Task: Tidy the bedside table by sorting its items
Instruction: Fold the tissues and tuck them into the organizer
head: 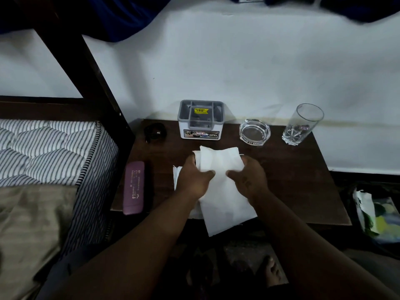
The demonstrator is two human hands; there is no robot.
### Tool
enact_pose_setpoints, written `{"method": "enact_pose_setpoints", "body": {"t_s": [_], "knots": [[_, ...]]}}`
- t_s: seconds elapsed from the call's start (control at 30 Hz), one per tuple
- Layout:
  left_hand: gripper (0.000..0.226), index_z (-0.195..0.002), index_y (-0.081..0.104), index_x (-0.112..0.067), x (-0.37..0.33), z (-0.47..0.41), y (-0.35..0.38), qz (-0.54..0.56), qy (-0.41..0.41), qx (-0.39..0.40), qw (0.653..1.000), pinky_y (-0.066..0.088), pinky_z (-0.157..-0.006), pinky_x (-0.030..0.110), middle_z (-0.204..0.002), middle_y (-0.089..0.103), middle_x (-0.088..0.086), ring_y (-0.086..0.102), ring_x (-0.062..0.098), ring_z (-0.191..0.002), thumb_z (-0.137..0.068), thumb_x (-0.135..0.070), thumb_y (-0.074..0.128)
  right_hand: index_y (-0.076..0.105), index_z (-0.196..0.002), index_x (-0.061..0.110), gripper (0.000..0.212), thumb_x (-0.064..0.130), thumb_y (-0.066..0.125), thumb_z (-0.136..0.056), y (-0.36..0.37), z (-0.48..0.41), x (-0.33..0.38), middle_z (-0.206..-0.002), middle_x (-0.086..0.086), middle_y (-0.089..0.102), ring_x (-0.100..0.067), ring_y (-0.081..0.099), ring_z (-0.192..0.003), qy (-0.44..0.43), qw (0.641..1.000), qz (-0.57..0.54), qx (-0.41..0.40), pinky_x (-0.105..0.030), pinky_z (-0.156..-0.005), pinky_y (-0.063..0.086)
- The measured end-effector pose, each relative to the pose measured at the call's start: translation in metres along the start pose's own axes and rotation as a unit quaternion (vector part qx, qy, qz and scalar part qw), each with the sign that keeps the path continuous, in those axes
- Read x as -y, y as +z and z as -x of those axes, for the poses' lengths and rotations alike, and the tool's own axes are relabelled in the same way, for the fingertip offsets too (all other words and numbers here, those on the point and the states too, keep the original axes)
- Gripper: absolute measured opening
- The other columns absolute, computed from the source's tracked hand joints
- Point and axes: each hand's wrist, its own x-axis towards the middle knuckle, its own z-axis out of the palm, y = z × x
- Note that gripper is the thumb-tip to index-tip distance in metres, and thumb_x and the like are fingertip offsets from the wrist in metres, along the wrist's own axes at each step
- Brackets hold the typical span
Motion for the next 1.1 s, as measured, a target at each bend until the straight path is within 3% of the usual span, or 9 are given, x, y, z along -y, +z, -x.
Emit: {"method": "enact_pose_setpoints", "body": {"t_s": [0.17, 0.27, 0.33, 0.47, 0.53, 0.6, 0.73, 0.9, 1.1], "knots": [[0.045, -0.121, 0.061, -0.015, -0.003, 0.001, 0.001, 0.069, -0.002, 0.004, 0.998, 0.058, -0.091, 0.041, -0.104, 0.070, -0.001, 0.069, 0.023, -0.099, -0.081, -0.003, 0.076, 0.065, -0.116, 0.014, 0.047, 0.019, 0.084, -0.074, -0.006, 0.002, 0.004, -0.113, -0.001, 0.072, -0.019, 0.066, -0.103, 0.025, 0.995, -0.092, -0.013, -0.034, -0.091, 0.052], [0.048, -0.121, 0.063, -0.009, -0.010, 0.005, -0.003, 0.194, -0.014, 0.028, 0.980, 0.060, -0.092, 0.057, -0.113, 0.075, 0.013, 0.073, 0.035, -0.104, -0.075, -0.001, 0.075, 0.061, -0.110, 0.025, 0.053, 0.043, 0.084, -0.067, -0.016, 0.006, 0.011, -0.111, -0.001, 0.071, -0.018, 0.069, -0.099, 0.053, 0.978, -0.191, -0.061, -0.039, -0.088, 0.057], [0.047, -0.127, 0.062, -0.002, -0.013, 0.011, -0.010, 0.279, -0.008, 0.049, 0.959, 0.060, -0.091, 0.056, -0.120, 0.073, 0.021, 0.071, 0.040, -0.109, -0.082, 0.008, 0.071, 0.059, -0.111, 0.022, 0.050, 0.051, 0.079, -0.076, -0.026, 0.012, 0.016, -0.110, -0.003, 0.069, -0.014, 0.067, -0.093, 0.085, 0.963, -0.246, -0.066, -0.036, -0.083, 0.057], [0.044, -0.130, 0.063, -0.004, -0.021, 0.028, -0.028, 0.371, -0.024, 0.075, 0.925, 0.063, -0.084, 0.053, -0.122, 0.074, 0.019, 0.072, 0.040, -0.109, -0.089, 0.010, 0.066, 0.071, -0.120, 0.021, 0.065, 0.073, 0.058, -0.082, -0.050, 0.032, 0.019, -0.119, -0.008, 0.074, -0.027, 0.070, -0.111, 0.125, 0.905, -0.404, 0.049, -0.051, -0.102, 0.052], [0.039, -0.124, 0.067, -0.010, -0.029, 0.040, -0.035, 0.390, -0.039, 0.063, 0.918, 0.062, -0.084, 0.054, -0.116, 0.077, 0.015, 0.074, 0.037, -0.104, -0.090, 0.007, 0.068, 0.071, -0.125, 0.027, 0.062, 0.073, 0.047, -0.090, -0.059, 0.051, 0.018, -0.124, -0.003, 0.073, -0.025, 0.068, -0.117, 0.135, 0.868, -0.467, 0.101, -0.049, -0.106, 0.048], [0.032, -0.114, 0.070, -0.015, -0.036, 0.050, -0.041, 0.405, -0.050, 0.057, 0.911, 0.065, -0.072, 0.047, -0.104, 0.080, 0.009, 0.078, 0.028, -0.089, -0.089, 0.005, 0.069, 0.069, -0.127, 0.032, 0.059, 0.073, 0.047, -0.090, -0.063, 0.071, 0.015, -0.124, 0.003, 0.073, -0.021, 0.067, -0.119, 0.157, 0.849, -0.492, 0.113, -0.047, -0.108, 0.046], [0.027, -0.109, 0.069, -0.017, -0.049, 0.072, -0.050, 0.413, -0.056, 0.041, 0.908, 0.059, -0.050, 0.030, -0.097, 0.078, 0.006, 0.077, 0.017, -0.067, -0.090, 0.003, 0.070, 0.066, -0.126, 0.026, 0.042, 0.052, 0.058, -0.094, -0.067, 0.106, 0.020, -0.123, -0.001, 0.074, -0.022, 0.067, -0.118, 0.160, 0.819, -0.532, 0.142, -0.046, -0.105, 0.049], [0.032, -0.115, 0.070, -0.018, -0.059, 0.099, -0.059, 0.439, -0.053, 0.042, 0.896, 0.063, -0.061, 0.039, -0.109, 0.077, 0.009, 0.074, 0.028, -0.091, -0.090, 0.002, 0.069, 0.061, -0.082, 0.014, 0.014, 0.016, 0.071, -0.091, -0.080, 0.139, 0.030, -0.096, -0.011, 0.073, -0.020, 0.070, -0.082, 0.142, 0.846, -0.509, 0.066, -0.032, -0.071, 0.058], [0.045, -0.130, 0.066, -0.014, -0.056, 0.128, -0.063, 0.484, -0.017, 0.057, 0.873, 0.063, -0.064, 0.039, -0.125, 0.074, 0.011, 0.074, 0.027, -0.098, -0.090, 0.007, 0.063, 0.057, -0.080, 0.010, 0.017, 0.010, 0.067, -0.094, -0.110, 0.178, 0.039, -0.093, -0.021, 0.074, -0.029, 0.070, -0.084, 0.090, 0.870, -0.485, 0.015, -0.039, -0.070, 0.059]]}}
